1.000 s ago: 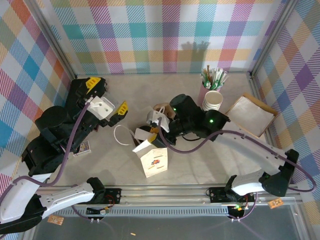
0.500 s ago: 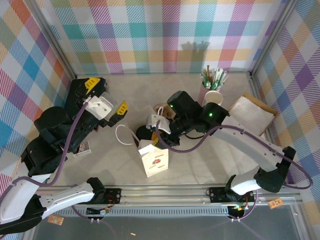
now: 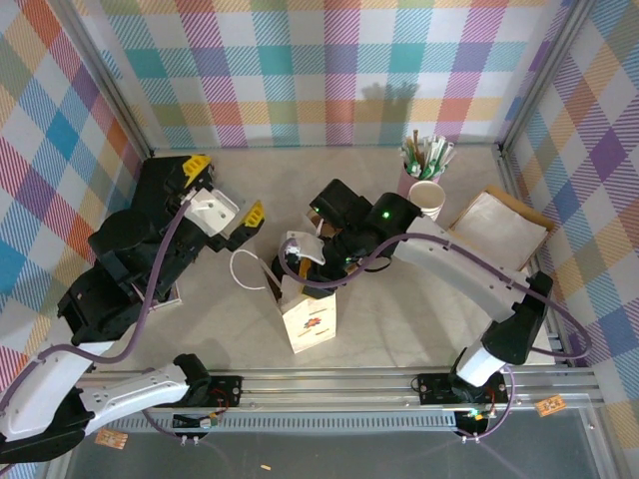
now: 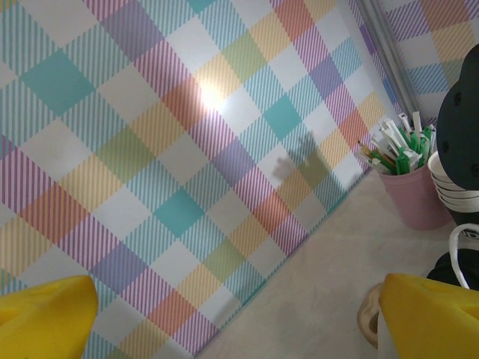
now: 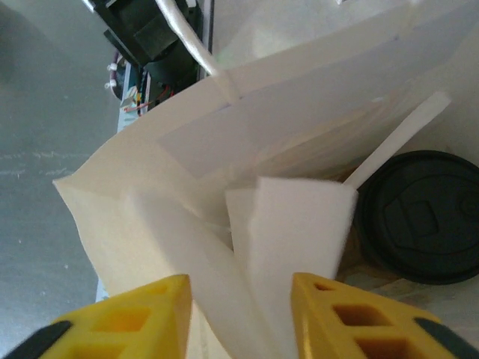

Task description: Pack the takeout coffee

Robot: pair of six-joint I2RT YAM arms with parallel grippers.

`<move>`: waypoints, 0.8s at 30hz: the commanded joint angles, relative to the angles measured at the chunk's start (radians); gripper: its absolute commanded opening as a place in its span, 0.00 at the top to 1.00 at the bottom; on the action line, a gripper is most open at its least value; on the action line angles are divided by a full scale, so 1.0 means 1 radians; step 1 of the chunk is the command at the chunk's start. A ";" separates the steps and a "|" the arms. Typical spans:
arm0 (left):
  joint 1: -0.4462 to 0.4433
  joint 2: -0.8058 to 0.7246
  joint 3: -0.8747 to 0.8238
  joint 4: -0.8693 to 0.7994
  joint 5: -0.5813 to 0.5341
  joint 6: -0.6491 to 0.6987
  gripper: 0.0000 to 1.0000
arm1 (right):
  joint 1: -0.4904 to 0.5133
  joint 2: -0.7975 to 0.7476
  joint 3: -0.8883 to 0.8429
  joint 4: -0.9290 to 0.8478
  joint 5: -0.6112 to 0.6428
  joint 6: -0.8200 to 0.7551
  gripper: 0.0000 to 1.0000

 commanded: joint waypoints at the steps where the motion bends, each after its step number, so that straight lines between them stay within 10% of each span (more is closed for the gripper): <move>1: -0.010 -0.003 -0.004 0.040 -0.014 -0.030 0.04 | 0.006 -0.027 0.040 -0.063 -0.026 -0.045 0.56; 8: -0.011 0.024 0.017 0.028 -0.019 -0.052 0.04 | -0.066 -0.155 0.015 0.130 -0.049 0.088 0.44; 12: -0.010 0.104 0.078 0.034 -0.049 -0.131 0.03 | -0.186 -0.228 0.021 0.372 0.209 0.351 0.42; 18: -0.009 0.278 0.194 0.014 -0.032 -0.373 0.06 | -0.447 -0.103 0.256 0.132 0.623 0.571 0.42; 24: -0.010 0.444 0.283 -0.014 0.105 -0.600 0.09 | -0.809 -0.005 0.228 -0.050 0.654 0.735 0.35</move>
